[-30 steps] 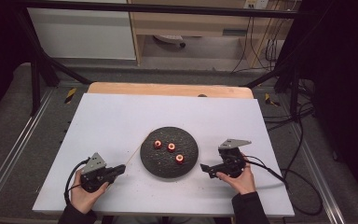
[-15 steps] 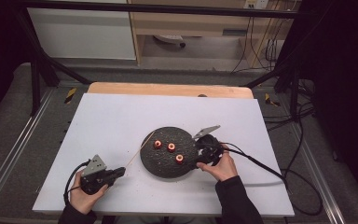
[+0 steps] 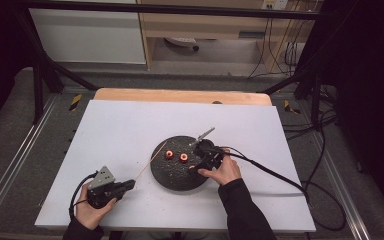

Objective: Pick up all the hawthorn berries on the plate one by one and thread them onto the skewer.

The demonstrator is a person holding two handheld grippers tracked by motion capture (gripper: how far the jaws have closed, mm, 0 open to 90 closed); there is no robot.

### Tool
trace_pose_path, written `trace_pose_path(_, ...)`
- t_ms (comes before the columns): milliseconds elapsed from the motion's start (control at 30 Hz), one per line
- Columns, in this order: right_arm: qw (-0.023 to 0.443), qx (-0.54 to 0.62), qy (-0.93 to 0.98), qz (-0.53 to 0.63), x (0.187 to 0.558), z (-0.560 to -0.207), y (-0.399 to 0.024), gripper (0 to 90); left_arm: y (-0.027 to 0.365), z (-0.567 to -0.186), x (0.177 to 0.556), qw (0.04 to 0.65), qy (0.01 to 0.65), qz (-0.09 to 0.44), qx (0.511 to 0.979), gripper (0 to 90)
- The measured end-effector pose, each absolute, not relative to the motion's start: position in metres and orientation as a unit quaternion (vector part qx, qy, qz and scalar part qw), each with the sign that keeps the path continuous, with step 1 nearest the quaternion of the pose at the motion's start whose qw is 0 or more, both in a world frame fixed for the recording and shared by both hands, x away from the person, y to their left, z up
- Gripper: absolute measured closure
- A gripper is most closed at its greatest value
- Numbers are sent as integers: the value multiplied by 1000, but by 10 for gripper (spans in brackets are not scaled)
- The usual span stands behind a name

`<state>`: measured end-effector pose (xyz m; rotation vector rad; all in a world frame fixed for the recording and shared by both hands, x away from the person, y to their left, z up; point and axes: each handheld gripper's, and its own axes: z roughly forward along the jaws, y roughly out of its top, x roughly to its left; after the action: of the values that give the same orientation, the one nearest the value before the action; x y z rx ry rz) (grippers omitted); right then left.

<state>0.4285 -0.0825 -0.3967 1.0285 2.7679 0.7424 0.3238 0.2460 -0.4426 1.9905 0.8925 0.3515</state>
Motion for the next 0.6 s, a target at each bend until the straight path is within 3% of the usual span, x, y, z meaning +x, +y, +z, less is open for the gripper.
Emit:
trace_pose_path(367,21,351,912,212,438,-403,-70,488,246,-443,324,449,362,140,805,883)
trace_pose_path(600,4,358,911,202,440,-406,-69,556,246,-442,324,447,360,140,806,883)
